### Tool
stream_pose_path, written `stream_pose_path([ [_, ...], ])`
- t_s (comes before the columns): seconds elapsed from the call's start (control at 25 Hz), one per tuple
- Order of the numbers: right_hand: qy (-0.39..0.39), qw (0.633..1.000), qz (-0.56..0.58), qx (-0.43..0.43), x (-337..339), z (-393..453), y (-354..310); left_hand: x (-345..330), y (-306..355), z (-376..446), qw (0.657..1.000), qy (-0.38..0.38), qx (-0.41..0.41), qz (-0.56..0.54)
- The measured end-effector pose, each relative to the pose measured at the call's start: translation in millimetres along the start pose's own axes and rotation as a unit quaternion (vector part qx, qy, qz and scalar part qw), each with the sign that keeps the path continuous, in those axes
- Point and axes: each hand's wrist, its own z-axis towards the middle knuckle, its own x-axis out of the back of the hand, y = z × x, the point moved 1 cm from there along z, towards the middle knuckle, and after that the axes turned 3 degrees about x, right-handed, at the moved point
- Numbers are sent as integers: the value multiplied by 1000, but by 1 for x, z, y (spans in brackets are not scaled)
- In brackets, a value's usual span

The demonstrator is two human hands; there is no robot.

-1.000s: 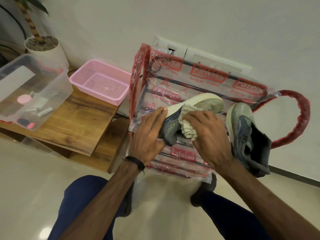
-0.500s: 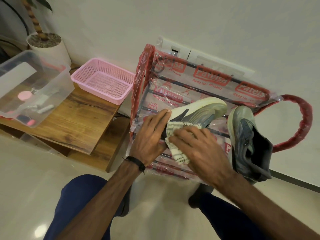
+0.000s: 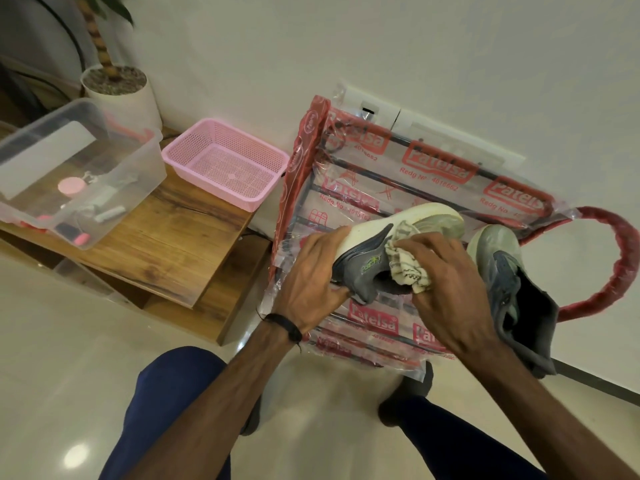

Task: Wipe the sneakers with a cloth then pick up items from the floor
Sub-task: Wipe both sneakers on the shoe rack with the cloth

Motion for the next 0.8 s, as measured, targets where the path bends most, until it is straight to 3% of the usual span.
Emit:
stream_pose_path([
  [0.16, 3, 993, 23, 117, 25, -18, -33, 1, 3, 6, 995, 68, -68, 10],
  [0.28, -51, 969, -78, 228, 31, -20, -38, -5, 9, 7, 995, 72, -71, -4],
  [0.44, -31, 990, -54, 128, 39, 15, -14, -3, 11, 8, 994, 82, -71, -3],
  [0.6, -78, 939, -108, 318, 46, 5, -23, -3, 17, 12, 993, 83, -85, -11],
  [0.8, -72, 973, -52, 215, 46, 31, -7, -3, 15, 15, 994, 87, -55, -25],
])
